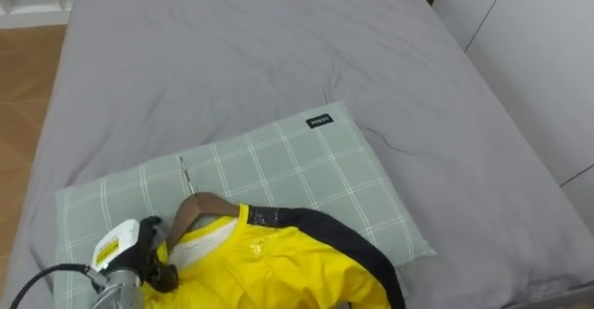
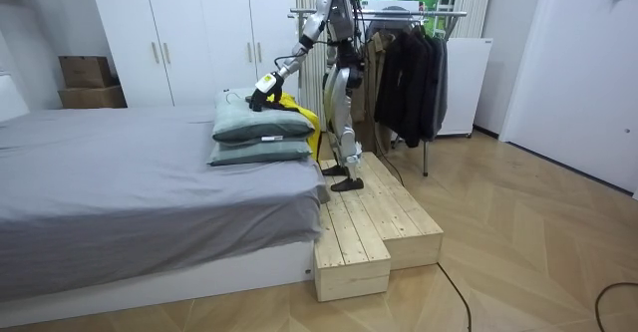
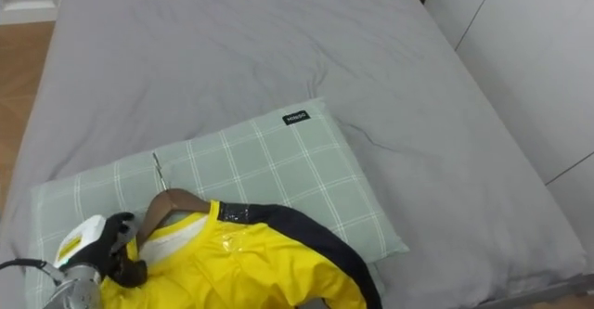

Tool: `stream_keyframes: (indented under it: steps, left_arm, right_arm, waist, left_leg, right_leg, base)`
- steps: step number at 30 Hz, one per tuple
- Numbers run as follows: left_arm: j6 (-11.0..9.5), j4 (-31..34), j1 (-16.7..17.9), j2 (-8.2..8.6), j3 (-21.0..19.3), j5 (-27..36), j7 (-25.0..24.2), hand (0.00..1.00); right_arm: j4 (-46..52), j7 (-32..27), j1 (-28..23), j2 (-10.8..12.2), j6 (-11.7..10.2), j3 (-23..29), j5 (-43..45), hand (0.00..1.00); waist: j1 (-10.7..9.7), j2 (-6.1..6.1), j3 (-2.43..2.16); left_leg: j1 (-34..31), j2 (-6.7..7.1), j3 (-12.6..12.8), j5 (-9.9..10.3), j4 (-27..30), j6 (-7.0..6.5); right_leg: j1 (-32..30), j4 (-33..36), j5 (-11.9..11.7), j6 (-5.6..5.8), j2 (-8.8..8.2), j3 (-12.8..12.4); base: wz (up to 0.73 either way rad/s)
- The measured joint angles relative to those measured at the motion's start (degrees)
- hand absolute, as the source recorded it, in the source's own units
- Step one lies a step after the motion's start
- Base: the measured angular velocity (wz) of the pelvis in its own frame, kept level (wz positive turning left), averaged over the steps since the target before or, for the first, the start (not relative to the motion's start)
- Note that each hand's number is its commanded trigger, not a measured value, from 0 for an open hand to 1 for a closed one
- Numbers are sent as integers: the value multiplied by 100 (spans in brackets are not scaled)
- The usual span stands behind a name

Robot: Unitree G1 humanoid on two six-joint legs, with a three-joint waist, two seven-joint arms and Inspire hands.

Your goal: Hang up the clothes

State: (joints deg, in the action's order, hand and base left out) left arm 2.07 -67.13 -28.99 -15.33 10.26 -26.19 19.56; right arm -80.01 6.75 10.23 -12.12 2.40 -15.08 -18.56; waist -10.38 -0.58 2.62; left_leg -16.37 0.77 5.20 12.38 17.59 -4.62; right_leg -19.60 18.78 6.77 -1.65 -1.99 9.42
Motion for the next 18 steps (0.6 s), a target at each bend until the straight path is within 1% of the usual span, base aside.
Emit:
stream_keyframes:
  steps: [3,6,8,9,10,12,18]
  left_arm:
    - [1,10,-20,-3,9,182,26,100]
    - [2,8,-20,8,18,195,-7,100]
    - [6,-6,-2,49,30,199,-84,100]
    - [6,-25,16,104,32,199,-141,100]
    - [5,-25,41,154,30,199,-167,100]
    - [-3,-24,64,192,30,199,-207,100]
    - [-27,-4,73,197,43,186,-307,100]
  right_arm:
    - [1,-33,15,2,-32,-4,-16,0]
    - [1,-34,26,4,-48,-5,-14,0]
    - [1,-34,36,5,-49,-5,-13,0]
    - [-1,-34,43,5,-56,-5,-13,0]
    - [-1,-34,44,8,-74,-5,-11,0]
    - [-1,-34,43,16,-146,-22,-13,0]
    - [2,-30,39,13,-201,-163,-10,0]
  waist:
    - [-2,12,7]
    - [-8,12,7]
    - [-8,12,7]
    - [-8,12,7]
    - [-7,11,7]
    - [-6,11,7]
    - [4,26,-3]
  left_leg:
    - [-3,2,24,-1,15,-1]
    - [-4,2,28,-1,16,-1]
    - [-5,2,29,-2,15,-1]
    - [-5,2,28,-2,14,0]
    - [-5,2,29,-2,17,0]
    - [-10,1,41,-2,22,0]
    - [21,-2,61,0,59,1]
  right_leg:
    - [-1,0,3,5,-5,-5]
    - [-1,1,8,8,-8,-10]
    - [-1,1,12,6,-9,-22]
    - [0,1,15,5,-9,-24]
    - [1,1,15,5,-8,-23]
    - [0,0,15,4,1,-49]
    - [54,-22,17,-2,18,-89]
  base:
    - [0]
    - [0]
    - [0]
    - [0]
    - [0]
    - [0]
    - [0]
